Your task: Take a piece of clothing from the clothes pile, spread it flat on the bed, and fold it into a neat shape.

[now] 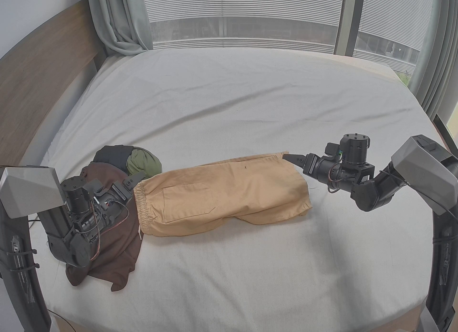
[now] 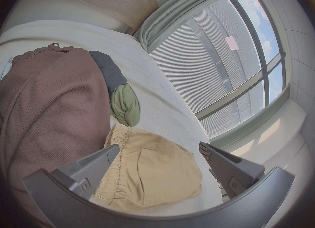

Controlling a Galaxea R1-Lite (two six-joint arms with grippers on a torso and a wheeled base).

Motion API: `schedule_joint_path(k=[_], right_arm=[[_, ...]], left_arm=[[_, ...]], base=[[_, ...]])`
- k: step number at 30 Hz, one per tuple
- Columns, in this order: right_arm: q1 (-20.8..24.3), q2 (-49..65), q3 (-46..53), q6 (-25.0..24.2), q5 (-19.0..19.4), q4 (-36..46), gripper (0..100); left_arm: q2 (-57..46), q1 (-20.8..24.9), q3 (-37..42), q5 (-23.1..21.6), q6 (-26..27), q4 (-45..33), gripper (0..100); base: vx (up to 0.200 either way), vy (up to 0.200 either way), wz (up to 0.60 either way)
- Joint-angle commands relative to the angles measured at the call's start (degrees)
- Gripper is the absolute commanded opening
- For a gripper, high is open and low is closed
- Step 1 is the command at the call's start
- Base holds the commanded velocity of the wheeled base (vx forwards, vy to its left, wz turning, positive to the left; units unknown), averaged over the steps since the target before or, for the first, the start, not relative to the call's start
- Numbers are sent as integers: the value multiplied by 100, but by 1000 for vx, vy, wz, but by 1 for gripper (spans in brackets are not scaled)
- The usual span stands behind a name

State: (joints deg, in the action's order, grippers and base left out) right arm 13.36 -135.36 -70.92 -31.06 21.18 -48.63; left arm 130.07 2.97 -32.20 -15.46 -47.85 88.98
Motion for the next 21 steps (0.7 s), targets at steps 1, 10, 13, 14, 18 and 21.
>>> schedule_joint_path(k=[1,10,13,14,18,21], right_arm=[[53,502,800,83,-17,-191,100],[70,669,2162,12,-8,-1123,100],[79,643,2540,12,-17,-1448,100],[61,617,2839,30,-26,-1834,100],[35,432,3120,-67,-43,-2432,100],[9,203,3155,-67,-78,-2511,100]], left_arm=[[-659,124,284,-238,4,5,100],[-1265,204,662,-950,135,-12,100],[-1151,195,759,-959,302,-3,100],[-1010,204,785,-959,540,-3,100],[-782,239,794,-889,1234,-3,100],[-747,239,785,-766,1436,-12,100]], base=[[0,0,0],[0,0,0],[0,0,0],[0,0,0],[0,0,0],[0,0,0]])
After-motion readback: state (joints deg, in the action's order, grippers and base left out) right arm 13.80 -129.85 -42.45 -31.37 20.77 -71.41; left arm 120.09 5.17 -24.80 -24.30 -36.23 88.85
